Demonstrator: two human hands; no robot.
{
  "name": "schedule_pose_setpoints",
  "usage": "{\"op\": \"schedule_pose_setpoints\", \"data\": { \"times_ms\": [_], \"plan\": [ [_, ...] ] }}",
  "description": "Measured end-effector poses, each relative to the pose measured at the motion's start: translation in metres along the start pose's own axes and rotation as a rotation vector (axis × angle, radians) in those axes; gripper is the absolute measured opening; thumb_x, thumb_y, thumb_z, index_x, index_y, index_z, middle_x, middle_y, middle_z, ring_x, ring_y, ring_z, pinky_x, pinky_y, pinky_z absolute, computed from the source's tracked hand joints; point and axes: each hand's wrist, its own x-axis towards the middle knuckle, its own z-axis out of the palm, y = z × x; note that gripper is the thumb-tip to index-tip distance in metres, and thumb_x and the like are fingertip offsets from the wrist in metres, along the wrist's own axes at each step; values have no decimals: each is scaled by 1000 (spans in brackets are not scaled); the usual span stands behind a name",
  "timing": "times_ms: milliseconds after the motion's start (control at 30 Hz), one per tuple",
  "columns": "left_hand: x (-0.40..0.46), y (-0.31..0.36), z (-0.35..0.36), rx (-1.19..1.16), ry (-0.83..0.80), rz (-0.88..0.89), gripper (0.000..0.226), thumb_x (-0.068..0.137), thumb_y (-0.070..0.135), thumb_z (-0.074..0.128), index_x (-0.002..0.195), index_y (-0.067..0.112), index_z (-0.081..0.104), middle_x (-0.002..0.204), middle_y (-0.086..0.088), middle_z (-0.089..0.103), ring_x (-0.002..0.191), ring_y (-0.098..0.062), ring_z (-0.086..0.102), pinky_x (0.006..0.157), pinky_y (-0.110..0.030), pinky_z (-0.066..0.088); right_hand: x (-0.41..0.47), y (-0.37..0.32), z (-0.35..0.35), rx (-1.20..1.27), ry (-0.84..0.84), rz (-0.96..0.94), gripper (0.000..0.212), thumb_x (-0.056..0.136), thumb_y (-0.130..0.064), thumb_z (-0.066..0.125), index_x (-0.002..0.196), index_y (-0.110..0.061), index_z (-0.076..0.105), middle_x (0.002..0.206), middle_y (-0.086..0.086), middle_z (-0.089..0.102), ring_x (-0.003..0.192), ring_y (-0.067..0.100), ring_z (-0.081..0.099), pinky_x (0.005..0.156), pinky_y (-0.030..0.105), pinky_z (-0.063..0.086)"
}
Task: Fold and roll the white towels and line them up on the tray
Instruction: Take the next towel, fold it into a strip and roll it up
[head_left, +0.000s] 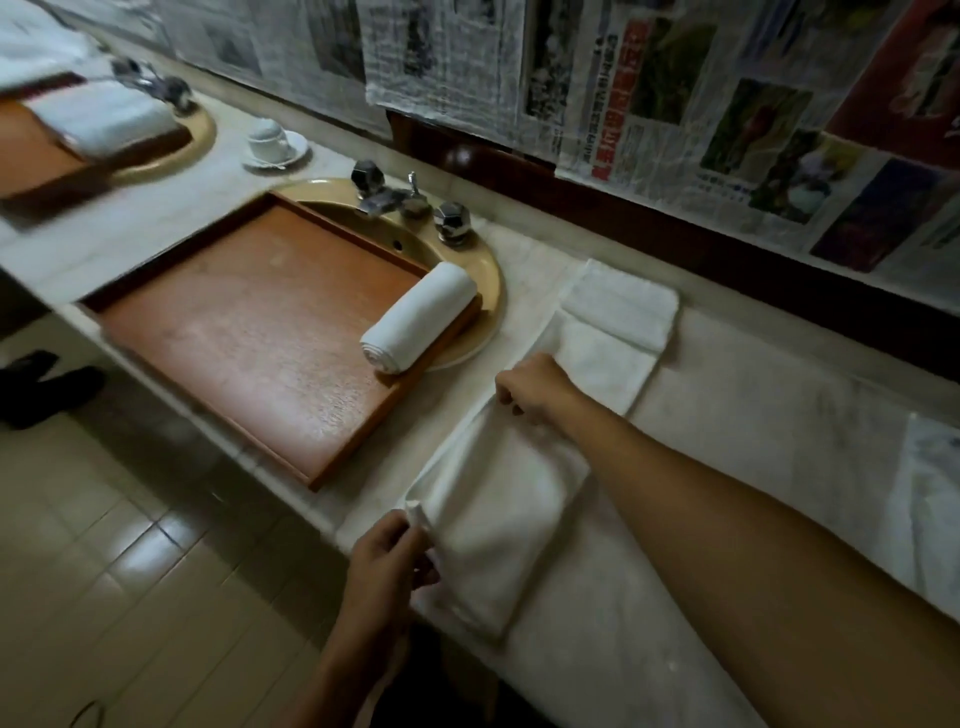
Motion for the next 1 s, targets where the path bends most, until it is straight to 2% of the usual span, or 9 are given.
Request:
{"op": "schedule_pose_setpoints", "data": {
  "times_ms": [100,167,233,333,433,533,667,833,1000],
  "plan": [
    [9,-15,-40,196,126,-109,22,94,1,56,76,0,67,64,-11,65,50,-20,56,46,-26,42,7,6,24,-319,-73,-136,17,85,-20,59,86,-4,63,90,11,66,87,30,63,76,39,52],
    [15,-15,-53,324,191,-98,24,97,15,58,77,7,70,71,-9,69,54,-21,61,48,-29,46,10,11,32,-489,-67,-230,21,90,-20,55,106,-13,66,109,7,65,100,25,61,85,36,52],
    [18,-7,-52,478,214,-19,29,99,35,58,80,15,70,74,-5,70,62,-19,66,55,-32,52,12,12,38,-558,-70,-309,27,95,-23,54,120,-22,64,123,3,58,109,23,57,94,36,50],
    [26,3,-42,772,200,57,35,96,55,53,82,25,65,76,4,66,66,-13,65,58,-29,52,14,17,45,-768,-95,-467,27,98,-26,53,123,-27,63,125,0,48,115,21,48,98,36,47],
    [35,3,-37,986,251,86,27,95,53,54,82,29,58,77,9,62,67,-6,60,59,-28,52,14,20,45,-868,-92,-538,26,96,-23,55,119,-28,64,124,-1,47,116,20,45,97,34,45],
    [35,3,-36,1005,271,92,18,96,42,55,83,30,56,78,10,59,69,-4,55,57,-25,46,16,16,45,-949,-91,-606,26,93,-22,57,118,-29,62,124,0,47,115,21,43,96,33,42],
    [29,1,-39,905,258,70,10,96,35,58,89,29,58,82,11,61,73,-6,58,60,-28,47,16,9,48,-1088,-162,-695,27,92,-25,58,118,-29,60,121,-1,47,114,20,42,92,33,38],
    [22,-1,-41,884,252,97,10,95,33,61,86,29,60,79,10,62,70,-4,58,57,-24,44,15,1,51,-1114,-150,-672,14,88,-23,57,100,-25,61,113,-2,52,109,20,44,86,33,36],
    [20,0,-42,869,239,98,10,94,30,64,84,29,62,78,10,64,69,-2,59,54,-20,40,12,-3,50,-1136,-193,-639,25,89,-29,54,112,-28,62,119,-5,53,116,19,43,96,38,30]
  ]
}}
